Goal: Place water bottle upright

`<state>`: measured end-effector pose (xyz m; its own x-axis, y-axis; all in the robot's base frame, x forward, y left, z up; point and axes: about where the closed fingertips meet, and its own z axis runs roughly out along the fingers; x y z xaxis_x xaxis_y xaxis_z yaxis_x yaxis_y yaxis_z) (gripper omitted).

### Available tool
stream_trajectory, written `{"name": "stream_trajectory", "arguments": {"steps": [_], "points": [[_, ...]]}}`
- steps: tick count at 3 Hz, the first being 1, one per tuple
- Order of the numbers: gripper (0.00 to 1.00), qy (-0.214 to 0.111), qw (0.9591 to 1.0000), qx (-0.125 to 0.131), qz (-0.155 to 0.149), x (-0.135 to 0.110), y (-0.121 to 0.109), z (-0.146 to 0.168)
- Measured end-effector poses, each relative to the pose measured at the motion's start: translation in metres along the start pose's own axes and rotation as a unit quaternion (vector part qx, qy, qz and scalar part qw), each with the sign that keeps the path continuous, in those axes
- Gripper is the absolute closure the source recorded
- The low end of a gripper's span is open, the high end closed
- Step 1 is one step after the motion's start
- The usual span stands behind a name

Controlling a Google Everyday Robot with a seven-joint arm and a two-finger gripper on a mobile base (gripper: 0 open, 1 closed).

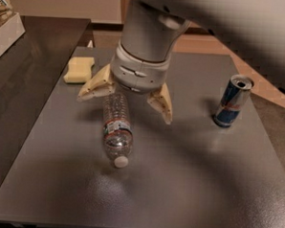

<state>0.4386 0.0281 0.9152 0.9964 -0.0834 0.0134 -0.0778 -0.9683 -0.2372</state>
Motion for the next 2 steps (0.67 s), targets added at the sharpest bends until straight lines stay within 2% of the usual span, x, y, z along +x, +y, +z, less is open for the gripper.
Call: {"name": "stream_trajectory", "arguments": {"steps": [1, 2], "points": [[0.00, 0.001, 0.9978, -0.032, -0.059, -0.003, 0.000, 0.022], [0.00, 0.000, 0.9941, -0.056, -0.093, -0.005, 0.001, 0.044]]}}
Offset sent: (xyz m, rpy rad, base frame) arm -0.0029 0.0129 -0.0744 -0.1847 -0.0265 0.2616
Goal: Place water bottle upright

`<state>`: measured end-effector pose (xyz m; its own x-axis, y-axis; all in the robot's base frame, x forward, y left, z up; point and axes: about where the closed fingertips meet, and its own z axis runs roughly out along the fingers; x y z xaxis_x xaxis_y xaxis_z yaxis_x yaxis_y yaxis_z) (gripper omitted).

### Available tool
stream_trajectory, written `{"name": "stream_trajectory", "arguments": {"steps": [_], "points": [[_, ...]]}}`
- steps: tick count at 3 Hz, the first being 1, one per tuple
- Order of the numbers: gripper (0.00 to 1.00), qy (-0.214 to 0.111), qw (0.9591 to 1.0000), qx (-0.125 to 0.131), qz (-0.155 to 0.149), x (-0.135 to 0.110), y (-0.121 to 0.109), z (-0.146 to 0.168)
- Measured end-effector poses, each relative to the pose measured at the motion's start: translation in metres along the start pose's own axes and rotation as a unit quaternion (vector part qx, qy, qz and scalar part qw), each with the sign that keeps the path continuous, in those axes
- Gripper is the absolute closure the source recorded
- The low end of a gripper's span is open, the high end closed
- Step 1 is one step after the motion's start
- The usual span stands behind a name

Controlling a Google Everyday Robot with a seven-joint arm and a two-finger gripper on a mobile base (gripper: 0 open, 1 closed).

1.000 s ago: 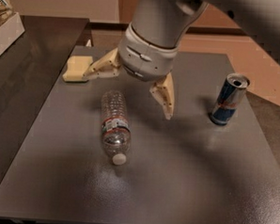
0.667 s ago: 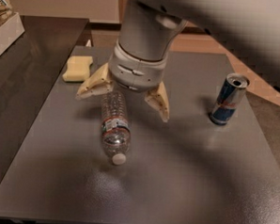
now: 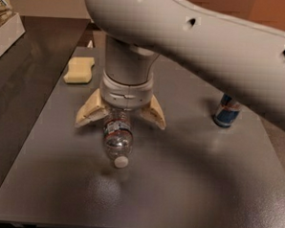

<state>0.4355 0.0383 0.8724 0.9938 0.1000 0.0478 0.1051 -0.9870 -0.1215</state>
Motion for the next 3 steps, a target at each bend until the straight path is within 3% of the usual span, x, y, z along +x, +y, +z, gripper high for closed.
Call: {"name": "stream_trajectory", "arguments": {"steps": [1, 2, 3], "points": [[0.00, 0.009, 0.9997, -0.021, -0.011, 0.000, -0.003, 0.020], [0.00, 0.029, 0.9988, -0.038, -0.003, 0.004, -0.004, 0.035], [0.18, 0.047, 0.9976, -0.050, 0.013, 0.010, -0.003, 0.042]]}}
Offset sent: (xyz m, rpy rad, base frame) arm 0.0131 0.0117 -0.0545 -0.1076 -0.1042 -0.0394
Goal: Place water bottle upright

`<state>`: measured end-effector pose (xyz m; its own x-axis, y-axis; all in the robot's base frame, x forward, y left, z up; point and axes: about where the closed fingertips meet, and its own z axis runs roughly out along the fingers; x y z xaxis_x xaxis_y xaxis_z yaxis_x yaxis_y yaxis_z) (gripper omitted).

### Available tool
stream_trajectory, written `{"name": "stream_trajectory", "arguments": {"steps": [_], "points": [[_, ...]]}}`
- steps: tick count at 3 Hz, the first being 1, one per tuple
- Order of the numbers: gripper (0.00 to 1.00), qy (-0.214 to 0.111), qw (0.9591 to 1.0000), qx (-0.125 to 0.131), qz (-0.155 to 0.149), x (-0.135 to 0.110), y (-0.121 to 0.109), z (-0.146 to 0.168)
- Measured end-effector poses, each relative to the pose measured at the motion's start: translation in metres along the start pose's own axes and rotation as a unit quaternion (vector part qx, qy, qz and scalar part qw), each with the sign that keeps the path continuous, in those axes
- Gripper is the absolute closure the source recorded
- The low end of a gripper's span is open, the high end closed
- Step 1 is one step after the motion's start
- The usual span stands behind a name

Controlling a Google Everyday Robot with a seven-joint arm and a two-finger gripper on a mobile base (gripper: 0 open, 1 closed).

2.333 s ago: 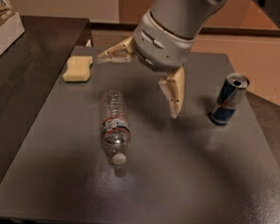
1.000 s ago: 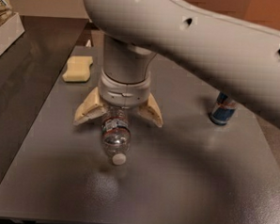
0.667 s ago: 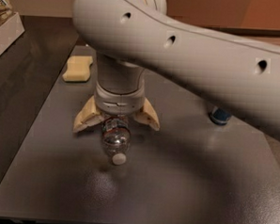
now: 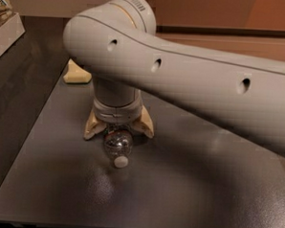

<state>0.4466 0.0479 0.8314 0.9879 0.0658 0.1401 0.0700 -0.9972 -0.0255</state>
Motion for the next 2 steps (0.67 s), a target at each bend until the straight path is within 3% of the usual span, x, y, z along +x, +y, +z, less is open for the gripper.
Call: {"name": "stream_trajectory", "arguments": {"steps": [2], "points": [[0.64, 0.016, 0.9994, -0.007, 0.029, 0.0088, -0.0065, -0.0117]]}}
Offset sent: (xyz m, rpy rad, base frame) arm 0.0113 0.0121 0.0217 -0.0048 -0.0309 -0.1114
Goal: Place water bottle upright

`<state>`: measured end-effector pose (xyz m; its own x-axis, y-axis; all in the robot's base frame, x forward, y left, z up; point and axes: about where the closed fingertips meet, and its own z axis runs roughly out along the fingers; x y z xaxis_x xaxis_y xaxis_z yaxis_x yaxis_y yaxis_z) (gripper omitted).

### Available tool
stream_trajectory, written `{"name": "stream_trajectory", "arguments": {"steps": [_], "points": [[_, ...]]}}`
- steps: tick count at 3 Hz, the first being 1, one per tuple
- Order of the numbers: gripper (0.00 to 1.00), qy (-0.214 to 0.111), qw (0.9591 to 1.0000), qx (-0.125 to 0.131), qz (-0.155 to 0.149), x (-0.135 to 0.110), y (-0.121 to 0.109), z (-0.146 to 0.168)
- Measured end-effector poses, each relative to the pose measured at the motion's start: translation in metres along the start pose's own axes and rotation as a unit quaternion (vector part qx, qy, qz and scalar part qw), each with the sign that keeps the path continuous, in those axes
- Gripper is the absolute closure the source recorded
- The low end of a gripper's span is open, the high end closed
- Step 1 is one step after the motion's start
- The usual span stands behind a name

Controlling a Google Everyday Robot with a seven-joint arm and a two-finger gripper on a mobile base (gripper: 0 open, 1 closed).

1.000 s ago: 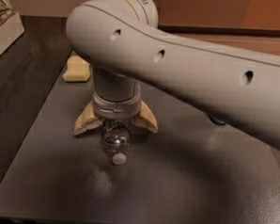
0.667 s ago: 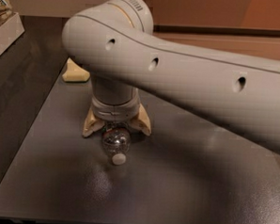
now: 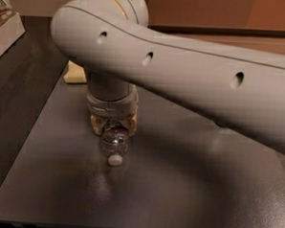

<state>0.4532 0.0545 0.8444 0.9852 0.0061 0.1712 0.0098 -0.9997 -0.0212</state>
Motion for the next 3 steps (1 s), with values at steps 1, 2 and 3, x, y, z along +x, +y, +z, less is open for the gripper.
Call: {"name": "stream_trajectory", "arguments": {"steps": [1, 2, 3], "points": [[0.87, -0.020, 0.9986, 0.008, 0.049, 0.003, -0.007, -0.017], [1.00, -0.070, 0.9878, 0.026, 0.137, 0.008, -0.018, -0.039], [1.00, -0.121, 0.9631, 0.051, 0.235, 0.015, -0.029, -0.061]]}}
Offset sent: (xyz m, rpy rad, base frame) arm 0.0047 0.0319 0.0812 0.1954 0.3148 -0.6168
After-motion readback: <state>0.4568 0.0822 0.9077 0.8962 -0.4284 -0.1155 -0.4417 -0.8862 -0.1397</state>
